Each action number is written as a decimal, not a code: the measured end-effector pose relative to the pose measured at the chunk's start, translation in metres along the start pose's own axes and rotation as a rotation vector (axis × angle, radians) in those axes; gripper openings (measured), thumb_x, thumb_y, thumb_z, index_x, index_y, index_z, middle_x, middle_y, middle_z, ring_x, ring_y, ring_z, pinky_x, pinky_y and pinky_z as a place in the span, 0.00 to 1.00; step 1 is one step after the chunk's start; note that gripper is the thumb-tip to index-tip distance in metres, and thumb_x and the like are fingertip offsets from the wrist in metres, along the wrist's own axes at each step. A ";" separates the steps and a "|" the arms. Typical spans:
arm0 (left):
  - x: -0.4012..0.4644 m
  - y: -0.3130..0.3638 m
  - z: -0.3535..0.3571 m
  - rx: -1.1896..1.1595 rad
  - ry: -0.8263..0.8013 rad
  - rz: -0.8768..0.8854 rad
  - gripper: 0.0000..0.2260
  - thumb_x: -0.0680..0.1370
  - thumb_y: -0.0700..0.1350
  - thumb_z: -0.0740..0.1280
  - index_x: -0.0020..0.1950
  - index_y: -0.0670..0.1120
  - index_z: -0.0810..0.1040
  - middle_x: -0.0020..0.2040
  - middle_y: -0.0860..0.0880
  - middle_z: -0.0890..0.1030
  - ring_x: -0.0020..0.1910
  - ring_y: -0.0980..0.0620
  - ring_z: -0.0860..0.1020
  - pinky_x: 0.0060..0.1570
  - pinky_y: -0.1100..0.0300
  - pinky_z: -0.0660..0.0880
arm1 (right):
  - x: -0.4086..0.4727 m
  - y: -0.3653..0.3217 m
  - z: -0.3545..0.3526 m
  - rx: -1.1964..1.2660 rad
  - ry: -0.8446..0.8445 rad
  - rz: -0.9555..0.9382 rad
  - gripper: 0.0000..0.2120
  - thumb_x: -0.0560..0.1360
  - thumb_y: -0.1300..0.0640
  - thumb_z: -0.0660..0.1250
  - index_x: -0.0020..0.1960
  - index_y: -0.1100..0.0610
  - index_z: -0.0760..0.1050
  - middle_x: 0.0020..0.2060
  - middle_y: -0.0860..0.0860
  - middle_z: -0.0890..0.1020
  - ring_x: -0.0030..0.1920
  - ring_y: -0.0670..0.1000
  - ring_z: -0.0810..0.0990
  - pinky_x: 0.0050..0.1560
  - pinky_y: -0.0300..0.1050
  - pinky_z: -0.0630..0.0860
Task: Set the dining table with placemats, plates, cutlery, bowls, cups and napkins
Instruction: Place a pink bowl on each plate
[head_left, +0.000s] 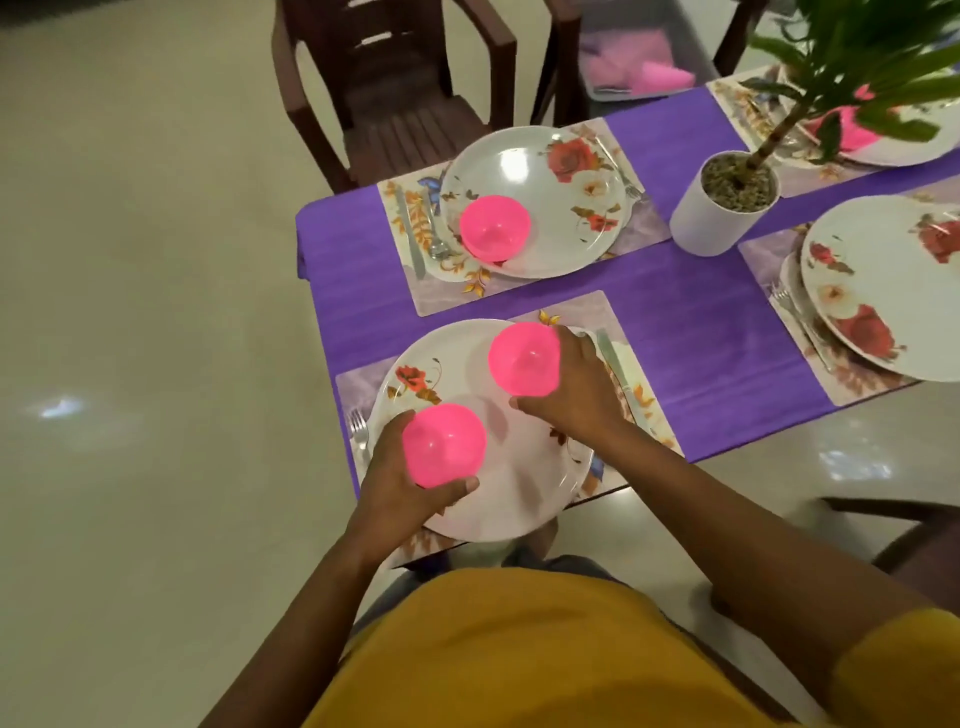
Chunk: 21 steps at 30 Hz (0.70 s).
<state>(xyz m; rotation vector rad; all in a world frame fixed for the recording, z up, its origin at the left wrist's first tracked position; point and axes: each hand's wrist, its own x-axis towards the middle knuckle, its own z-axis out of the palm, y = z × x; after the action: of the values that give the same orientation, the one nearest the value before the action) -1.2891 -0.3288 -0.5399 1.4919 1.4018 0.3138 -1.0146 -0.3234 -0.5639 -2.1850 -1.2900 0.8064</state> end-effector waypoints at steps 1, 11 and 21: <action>-0.003 0.001 0.001 -0.015 0.015 -0.006 0.51 0.59 0.63 0.86 0.76 0.62 0.64 0.71 0.54 0.71 0.64 0.44 0.78 0.44 0.53 0.85 | 0.001 0.001 0.001 -0.006 -0.017 -0.008 0.56 0.58 0.40 0.84 0.78 0.49 0.59 0.70 0.53 0.70 0.71 0.57 0.69 0.62 0.53 0.75; -0.023 0.008 0.016 -0.067 0.142 -0.048 0.50 0.61 0.64 0.83 0.77 0.60 0.62 0.72 0.57 0.69 0.70 0.50 0.71 0.64 0.45 0.78 | 0.004 0.002 0.005 -0.083 -0.047 0.000 0.60 0.60 0.39 0.83 0.81 0.49 0.52 0.72 0.56 0.66 0.72 0.59 0.68 0.63 0.55 0.76; -0.016 0.011 0.014 -0.089 0.120 -0.040 0.49 0.67 0.54 0.84 0.81 0.56 0.58 0.74 0.53 0.66 0.56 0.60 0.77 0.39 0.70 0.78 | 0.006 0.002 -0.004 -0.102 -0.055 0.023 0.58 0.60 0.41 0.83 0.79 0.48 0.54 0.71 0.54 0.70 0.70 0.58 0.71 0.59 0.55 0.76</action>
<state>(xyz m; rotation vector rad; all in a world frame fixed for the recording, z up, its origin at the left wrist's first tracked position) -1.2766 -0.3475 -0.5308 1.3898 1.4918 0.4410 -1.0084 -0.3190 -0.5634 -2.2756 -1.3627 0.8314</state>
